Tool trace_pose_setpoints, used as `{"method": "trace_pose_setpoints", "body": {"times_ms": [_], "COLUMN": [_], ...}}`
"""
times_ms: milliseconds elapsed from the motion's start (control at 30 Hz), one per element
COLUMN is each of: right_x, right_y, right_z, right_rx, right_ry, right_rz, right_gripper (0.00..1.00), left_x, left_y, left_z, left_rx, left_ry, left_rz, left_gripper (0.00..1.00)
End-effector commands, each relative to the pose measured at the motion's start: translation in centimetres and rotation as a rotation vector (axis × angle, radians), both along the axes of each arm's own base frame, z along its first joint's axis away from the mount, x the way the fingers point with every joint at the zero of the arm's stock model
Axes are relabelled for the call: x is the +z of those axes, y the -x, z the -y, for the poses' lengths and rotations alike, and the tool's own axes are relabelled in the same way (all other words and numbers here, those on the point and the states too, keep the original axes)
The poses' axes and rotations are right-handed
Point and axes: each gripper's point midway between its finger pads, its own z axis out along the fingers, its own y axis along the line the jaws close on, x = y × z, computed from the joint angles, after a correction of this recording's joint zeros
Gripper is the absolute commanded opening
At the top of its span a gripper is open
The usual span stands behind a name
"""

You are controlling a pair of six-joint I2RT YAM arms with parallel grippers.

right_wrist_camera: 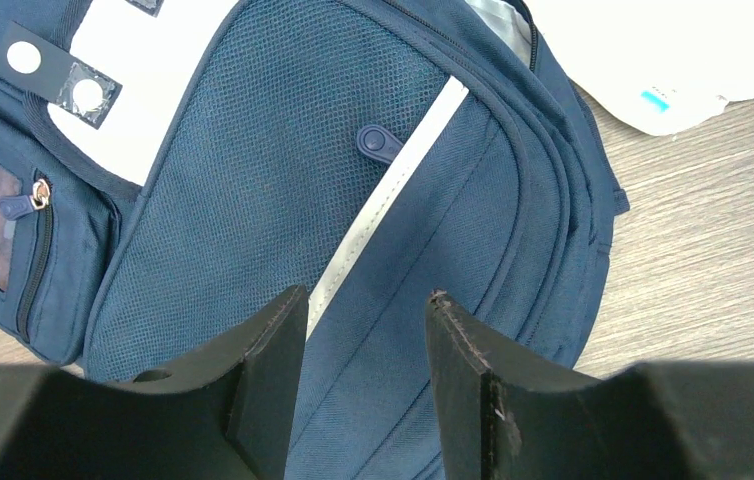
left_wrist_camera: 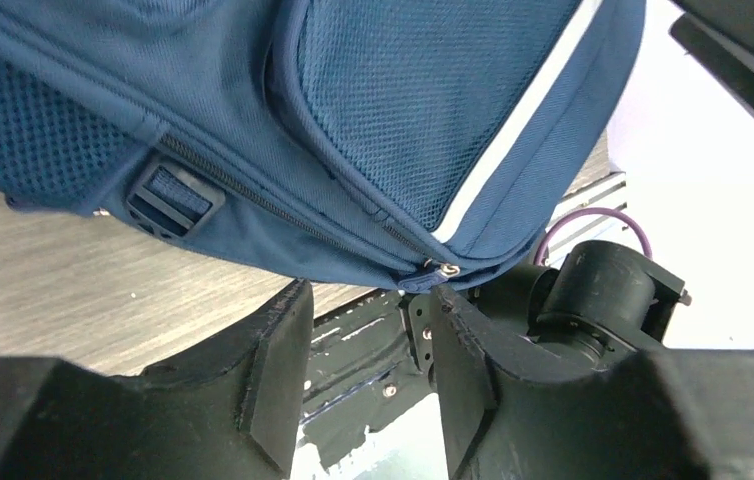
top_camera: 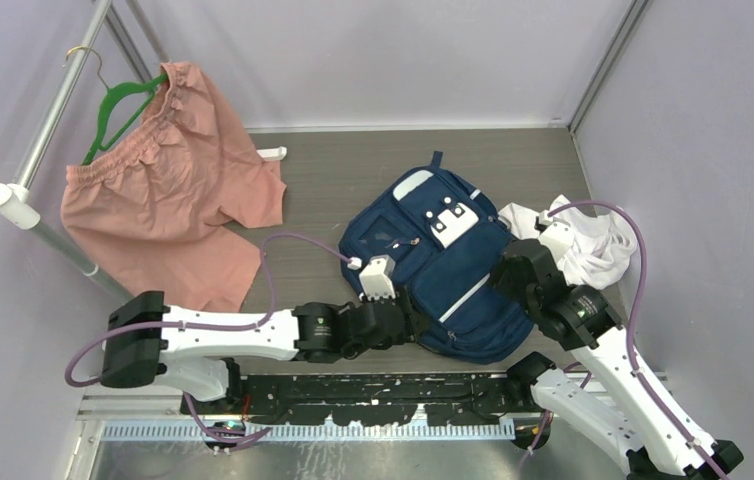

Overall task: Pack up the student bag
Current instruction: Zip the student bag at the center of the board.

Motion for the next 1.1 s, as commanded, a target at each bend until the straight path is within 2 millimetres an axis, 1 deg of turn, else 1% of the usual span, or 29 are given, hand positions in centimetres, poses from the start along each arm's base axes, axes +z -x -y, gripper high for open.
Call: {"method": "trace_pose_setpoints", "body": {"times_ms": [0, 100, 200, 233, 433, 467, 600, 733, 833, 933, 967, 1067], "right_x": [1.5, 1.5, 1.5, 1.5, 1.6, 1.8, 2.0, 1.9, 2.0, 2.1, 2.1, 2.0], "right_y": [-0.6, -0.5, -0.4, -0.4, -0.6, -0.6, -0.4, -0.1, -0.2, -0.5, -0.5, -0.5], "right_z": [-0.2, -0.2, -0.4, -0.5, -1.0, -1.2, -1.5, -1.2, -1.4, -1.7, -1.8, -1.9], "right_rx": [-0.021, -0.017, -0.003, 0.0, 0.014, 0.015, 0.028, 0.023, 0.028, 0.035, 0.038, 0.038], "right_ry": [-0.035, -0.038, -0.049, -0.05, -0.075, -0.085, -0.103, -0.097, -0.102, -0.11, -0.112, -0.116], "right_rz": [0.052, 0.053, 0.055, 0.054, 0.057, 0.06, 0.059, 0.054, 0.054, 0.055, 0.054, 0.052], "right_gripper": [0.52, 0.53, 0.53, 0.53, 0.52, 0.53, 0.53, 0.53, 0.53, 0.53, 0.53, 0.53], "left_x": [1.6, 1.4, 2.7, 2.8, 2.8, 2.4, 2.8, 1.8, 1.4, 1.3, 0.9, 0.6], "left_y": [-1.0, -1.6, -1.7, -1.7, -2.4, -2.5, -2.8, -2.4, -2.3, -2.3, -2.4, -2.8], "left_z": [1.2, 1.0, 1.9, 1.9, 2.0, 1.9, 2.5, 2.6, 2.5, 2.3, 2.1, 1.9], "left_rx": [0.133, 0.177, 0.14, 0.143, 0.193, 0.208, 0.218, 0.216, 0.221, 0.242, 0.248, 0.272], "left_ry": [0.092, 0.117, 0.189, 0.189, 0.212, 0.216, 0.284, 0.242, 0.241, 0.247, 0.229, 0.231], "left_rz": [-0.034, -0.027, 0.019, 0.018, 0.015, 0.009, 0.015, -0.019, -0.041, -0.055, -0.054, -0.048], "left_gripper": [0.49, 0.52, 0.52, 0.52, 0.51, 0.5, 0.5, 0.5, 0.51, 0.52, 0.53, 0.53]}}
